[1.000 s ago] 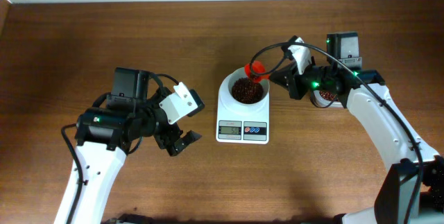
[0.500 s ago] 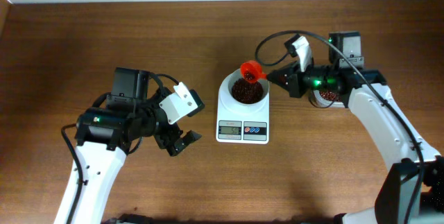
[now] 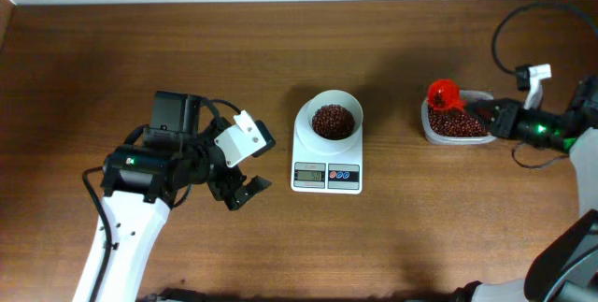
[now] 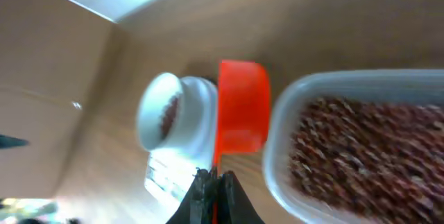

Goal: Scoop and weigh 50g on scale
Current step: 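Move the empty scoop back to the bean tub with right gripper, then lower the orange scoop onto the table in front of the tub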

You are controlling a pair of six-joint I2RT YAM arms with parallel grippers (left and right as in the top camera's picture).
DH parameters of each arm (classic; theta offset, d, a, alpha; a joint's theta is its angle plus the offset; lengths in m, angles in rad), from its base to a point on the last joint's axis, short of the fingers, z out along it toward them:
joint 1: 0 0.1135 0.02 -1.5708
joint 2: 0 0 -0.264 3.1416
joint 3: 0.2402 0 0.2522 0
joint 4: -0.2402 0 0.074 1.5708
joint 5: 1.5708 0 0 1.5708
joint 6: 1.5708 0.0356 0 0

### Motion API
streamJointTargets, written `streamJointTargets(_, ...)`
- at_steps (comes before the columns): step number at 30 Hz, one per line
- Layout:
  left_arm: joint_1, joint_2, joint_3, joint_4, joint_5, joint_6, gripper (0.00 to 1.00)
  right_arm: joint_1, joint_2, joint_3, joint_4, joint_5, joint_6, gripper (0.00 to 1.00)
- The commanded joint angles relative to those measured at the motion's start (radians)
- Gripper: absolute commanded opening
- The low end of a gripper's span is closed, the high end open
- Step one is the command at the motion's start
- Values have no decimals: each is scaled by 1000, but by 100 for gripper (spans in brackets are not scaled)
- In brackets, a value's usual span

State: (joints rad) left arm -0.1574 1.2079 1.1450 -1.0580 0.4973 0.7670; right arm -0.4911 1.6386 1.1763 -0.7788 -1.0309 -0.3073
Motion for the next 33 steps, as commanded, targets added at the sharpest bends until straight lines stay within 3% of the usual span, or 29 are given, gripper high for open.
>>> streamJointTargets(1, 5, -11, 19, 1, 3, 6, 99, 1, -25, 8, -11, 161, -60, 4)
streamJointTargets(7, 5, -11, 19, 1, 3, 6, 99, 21, -152, 8, -8, 462, -59, 4)
streamJointTargets(15, 5, -11, 19, 1, 3, 6, 99, 385, -206, 8, 21, 1125, 4, 4)
streamJointTargets(19, 5, -11, 19, 1, 3, 6, 99, 491, -206, 8, 27, 1312, 36, 4)
streamJointTargets(21, 5, -11, 19, 1, 3, 6, 99, 498, -214, 14, 33, 1300, 98, 4)
streamJointTargets(24, 5, -11, 19, 1, 3, 6, 99, 476, -305, 55, -23, 1053, 127, 4)
streamJointTargets(29, 5, -11, 19, 1, 3, 6, 99, 311, -636, 81, -286, 819, 160, 4)
streamJointTargets(33, 5, -11, 19, 1, 3, 6, 99, 233, -798, 56, -505, 698, 188, 4)
